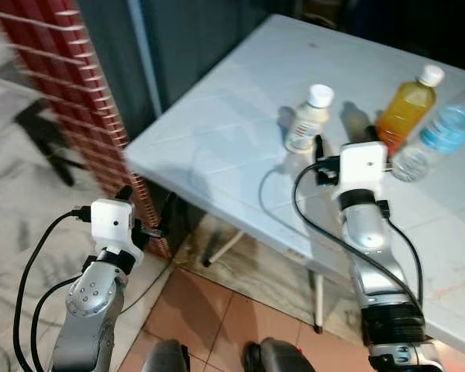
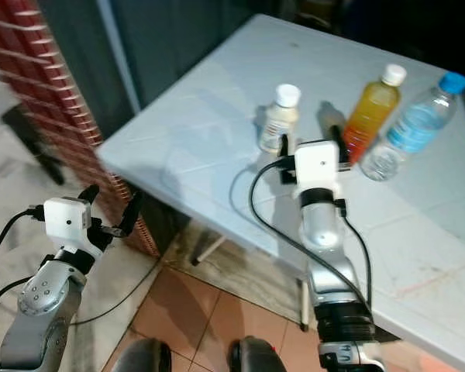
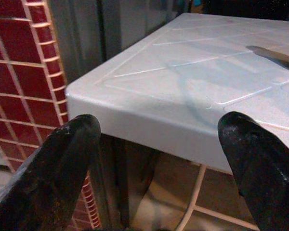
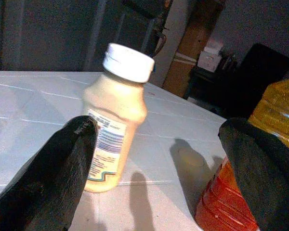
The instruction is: Restocking fridge
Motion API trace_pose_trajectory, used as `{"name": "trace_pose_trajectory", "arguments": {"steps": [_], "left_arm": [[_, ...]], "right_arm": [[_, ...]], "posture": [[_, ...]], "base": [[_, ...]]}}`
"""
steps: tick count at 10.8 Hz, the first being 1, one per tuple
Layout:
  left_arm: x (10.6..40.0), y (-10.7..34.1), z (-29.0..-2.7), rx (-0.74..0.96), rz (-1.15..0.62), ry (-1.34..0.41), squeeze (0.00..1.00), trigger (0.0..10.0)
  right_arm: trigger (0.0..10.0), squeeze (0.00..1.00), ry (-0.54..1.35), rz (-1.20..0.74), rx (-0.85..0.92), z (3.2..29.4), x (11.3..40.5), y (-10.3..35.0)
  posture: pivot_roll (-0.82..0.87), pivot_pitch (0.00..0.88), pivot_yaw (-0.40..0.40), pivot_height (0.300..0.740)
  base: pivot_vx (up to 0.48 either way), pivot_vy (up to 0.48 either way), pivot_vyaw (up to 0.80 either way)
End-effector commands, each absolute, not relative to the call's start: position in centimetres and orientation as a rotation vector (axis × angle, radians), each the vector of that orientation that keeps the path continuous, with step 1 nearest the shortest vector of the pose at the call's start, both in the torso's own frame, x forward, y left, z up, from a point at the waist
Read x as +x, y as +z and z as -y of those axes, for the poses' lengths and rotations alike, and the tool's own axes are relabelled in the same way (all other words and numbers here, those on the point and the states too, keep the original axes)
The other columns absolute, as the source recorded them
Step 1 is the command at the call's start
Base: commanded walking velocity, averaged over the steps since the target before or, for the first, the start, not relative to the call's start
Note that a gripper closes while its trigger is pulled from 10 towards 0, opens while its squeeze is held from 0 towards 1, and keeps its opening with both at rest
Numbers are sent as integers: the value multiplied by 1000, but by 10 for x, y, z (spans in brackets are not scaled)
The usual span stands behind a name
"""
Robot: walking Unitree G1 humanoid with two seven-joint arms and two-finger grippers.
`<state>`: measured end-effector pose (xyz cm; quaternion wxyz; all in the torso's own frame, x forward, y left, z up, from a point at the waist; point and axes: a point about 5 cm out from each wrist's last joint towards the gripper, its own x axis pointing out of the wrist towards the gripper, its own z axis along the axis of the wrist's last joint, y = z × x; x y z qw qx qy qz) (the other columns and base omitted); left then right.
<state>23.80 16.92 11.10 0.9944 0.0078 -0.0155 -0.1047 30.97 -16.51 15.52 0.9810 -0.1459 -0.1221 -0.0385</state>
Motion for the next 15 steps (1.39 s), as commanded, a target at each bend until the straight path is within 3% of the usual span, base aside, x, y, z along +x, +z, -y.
{"name": "trace_pose_trajectory", "arguments": {"steps": [1, 11, 13, 15], "left_arm": [[237, 110, -170, 21, 22, -211, 0, 10000], [237, 110, -170, 21, 22, -211, 0, 10000], [242, 112, -170, 8, 38, -167, 0, 10000], [242, 112, -169, 10, 36, -169, 0, 10000]], "right_arm": [[10000, 0, -91, 246, -299, 169, 309, 157], [10000, 0, -91, 246, -299, 169, 309, 157], [10000, 0, 46, 151, -137, 154, 297, 134], [10000, 0, 32, 159, -153, 152, 299, 137]], "posture": [[39, 126, -10, 740], [39, 126, -10, 740], [35, 131, -5, 740], [36, 131, -5, 740]], "base": [[0, 0, 0], [0, 0, 0], [0, 0, 0], [0, 0, 0]]}}
